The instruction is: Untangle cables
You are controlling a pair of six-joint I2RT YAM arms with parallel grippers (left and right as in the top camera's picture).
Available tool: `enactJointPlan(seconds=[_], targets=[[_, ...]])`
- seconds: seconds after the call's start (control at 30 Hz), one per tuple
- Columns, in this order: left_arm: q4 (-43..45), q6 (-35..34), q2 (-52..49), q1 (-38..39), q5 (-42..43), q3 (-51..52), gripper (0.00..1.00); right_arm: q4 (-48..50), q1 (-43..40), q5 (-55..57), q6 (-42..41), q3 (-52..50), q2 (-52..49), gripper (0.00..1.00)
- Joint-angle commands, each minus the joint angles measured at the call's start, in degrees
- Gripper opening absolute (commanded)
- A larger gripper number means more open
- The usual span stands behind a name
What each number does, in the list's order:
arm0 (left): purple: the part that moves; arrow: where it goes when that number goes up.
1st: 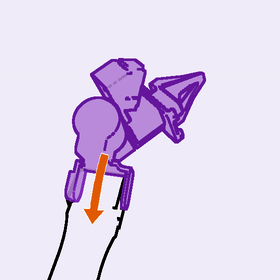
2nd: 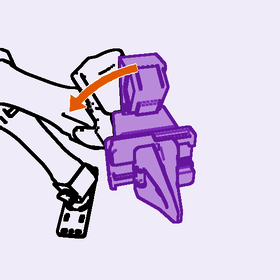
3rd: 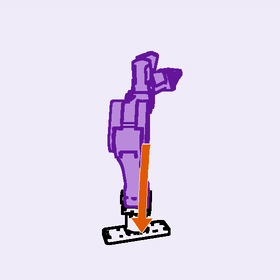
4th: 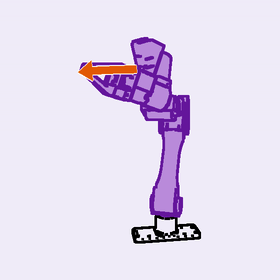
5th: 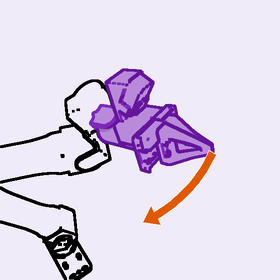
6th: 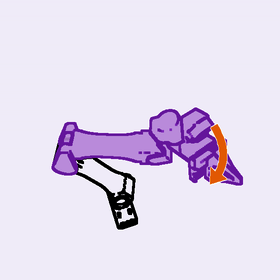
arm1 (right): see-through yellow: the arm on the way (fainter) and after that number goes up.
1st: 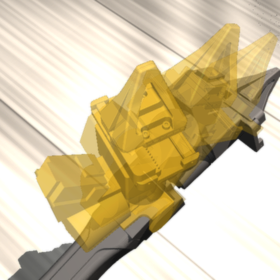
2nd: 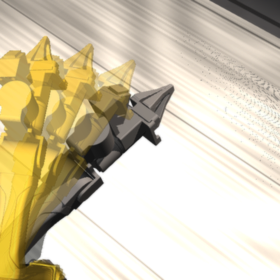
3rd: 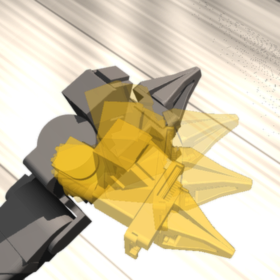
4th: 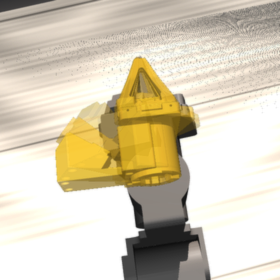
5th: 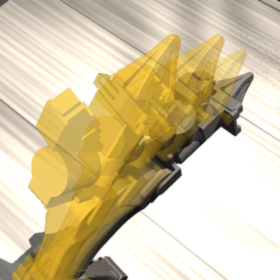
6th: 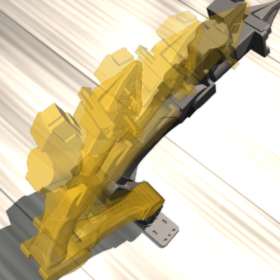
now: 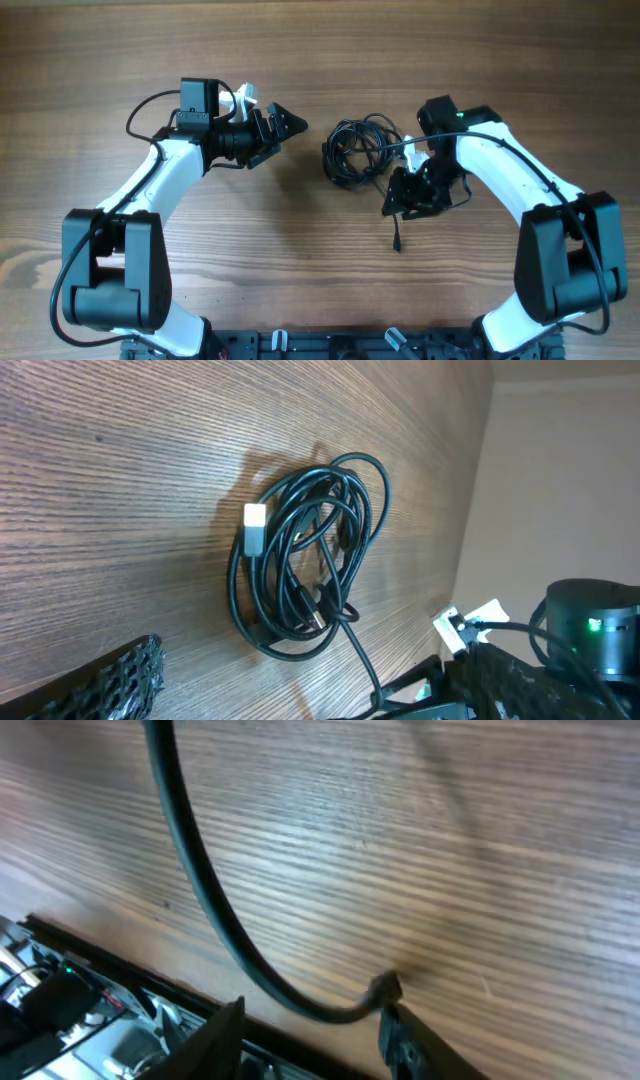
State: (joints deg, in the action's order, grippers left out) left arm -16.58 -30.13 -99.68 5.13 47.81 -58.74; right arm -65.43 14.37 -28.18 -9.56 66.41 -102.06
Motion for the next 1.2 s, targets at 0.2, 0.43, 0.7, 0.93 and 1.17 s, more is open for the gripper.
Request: enactJointPlan(seconds=[0.2, 0.43, 0.7, 0.93, 1.17], targets=[[-3.9, -0.4, 1.0, -0.1, -4.0, -0.2, 1.00, 18.5, 0.6, 5.1, 3.5, 8.9, -0.8, 0.08], [-4.1, -0.4, 1.0, -0.1, -4.0, -0.2, 1.00, 25.1, 5.9, 9.4, 1.9, 2.2, -3.1, 0.11], [-4.5, -0.4, 1.0, -0.1, -4.0, -0.2, 1.00, 12.5, 5.7, 2.2, 3.4, 4.1, -1.6, 0.49], [-4.9, -0.3, 1.0, -0.1, -4.0, -0.2, 1.00, 7.2, 4.8, -1.1, 4.5, 5.7, -1.5, 0.04], [-4.9, -2.4, 1.0, -0.1, 14.8, -0.2, 1.00, 2.5, -1.4, -28.8, 7.8, 24.2, -1.4, 0.04]])
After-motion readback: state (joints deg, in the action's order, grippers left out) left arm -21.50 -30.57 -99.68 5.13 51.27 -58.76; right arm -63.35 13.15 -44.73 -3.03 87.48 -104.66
